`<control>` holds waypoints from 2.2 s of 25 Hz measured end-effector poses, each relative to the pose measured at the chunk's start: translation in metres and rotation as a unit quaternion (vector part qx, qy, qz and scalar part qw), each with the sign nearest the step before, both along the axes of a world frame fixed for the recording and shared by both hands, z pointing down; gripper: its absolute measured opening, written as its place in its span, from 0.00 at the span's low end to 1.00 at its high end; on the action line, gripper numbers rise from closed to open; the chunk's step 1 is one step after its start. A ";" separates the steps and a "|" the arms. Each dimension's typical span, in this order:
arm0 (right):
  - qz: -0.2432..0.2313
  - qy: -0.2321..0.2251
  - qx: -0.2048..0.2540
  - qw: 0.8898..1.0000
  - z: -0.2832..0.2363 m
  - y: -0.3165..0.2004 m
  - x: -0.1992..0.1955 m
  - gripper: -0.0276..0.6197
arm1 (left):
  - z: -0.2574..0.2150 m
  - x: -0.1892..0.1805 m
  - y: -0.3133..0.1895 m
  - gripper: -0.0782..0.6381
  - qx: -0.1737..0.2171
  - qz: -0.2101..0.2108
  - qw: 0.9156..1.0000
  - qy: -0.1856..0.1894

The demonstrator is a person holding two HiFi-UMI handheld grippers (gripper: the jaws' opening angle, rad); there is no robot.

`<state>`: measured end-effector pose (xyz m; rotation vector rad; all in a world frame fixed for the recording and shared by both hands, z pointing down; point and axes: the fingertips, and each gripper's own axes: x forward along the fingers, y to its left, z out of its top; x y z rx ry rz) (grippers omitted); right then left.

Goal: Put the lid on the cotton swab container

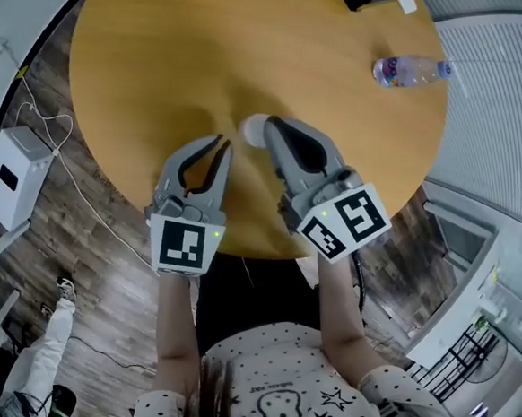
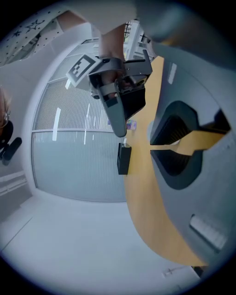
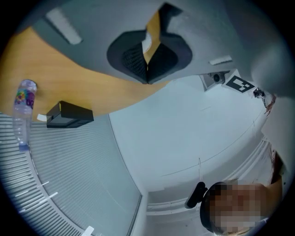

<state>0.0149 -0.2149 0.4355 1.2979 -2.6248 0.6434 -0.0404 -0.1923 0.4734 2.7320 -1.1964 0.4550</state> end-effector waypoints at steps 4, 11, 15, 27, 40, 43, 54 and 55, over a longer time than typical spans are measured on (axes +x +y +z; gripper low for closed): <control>0.003 0.015 0.035 0.999 -0.033 0.001 0.007 0.05 | -0.037 -0.011 -0.007 0.12 0.025 -0.028 0.999 0.000; 0.030 0.005 0.089 0.996 -0.100 0.002 0.027 0.05 | -0.115 -0.015 -0.022 0.12 0.074 -0.060 0.995 0.037; 0.038 -0.012 0.117 0.992 -0.143 0.011 0.035 0.05 | -0.161 -0.020 -0.017 0.12 0.090 -0.082 0.989 0.086; 0.073 -0.014 0.155 0.985 -0.221 0.062 0.091 0.05 | -0.244 -0.034 0.021 0.12 0.137 -0.121 0.980 0.081; 0.101 -0.013 0.178 0.979 -0.250 0.107 0.117 0.05 | -0.274 -0.042 0.065 0.12 0.140 -0.144 0.975 0.095; 0.109 -0.009 0.179 0.978 -0.250 0.113 0.125 0.05 | -0.272 -0.047 0.071 0.12 0.138 -0.153 0.974 0.094; 0.110 0.010 0.147 0.983 -0.215 0.128 0.130 0.05 | -0.247 -0.064 0.082 0.12 0.118 -0.183 0.973 0.078; 0.110 0.012 0.144 0.983 -0.212 0.129 0.130 0.05 | -0.244 -0.064 0.084 0.12 0.115 -0.184 0.973 0.078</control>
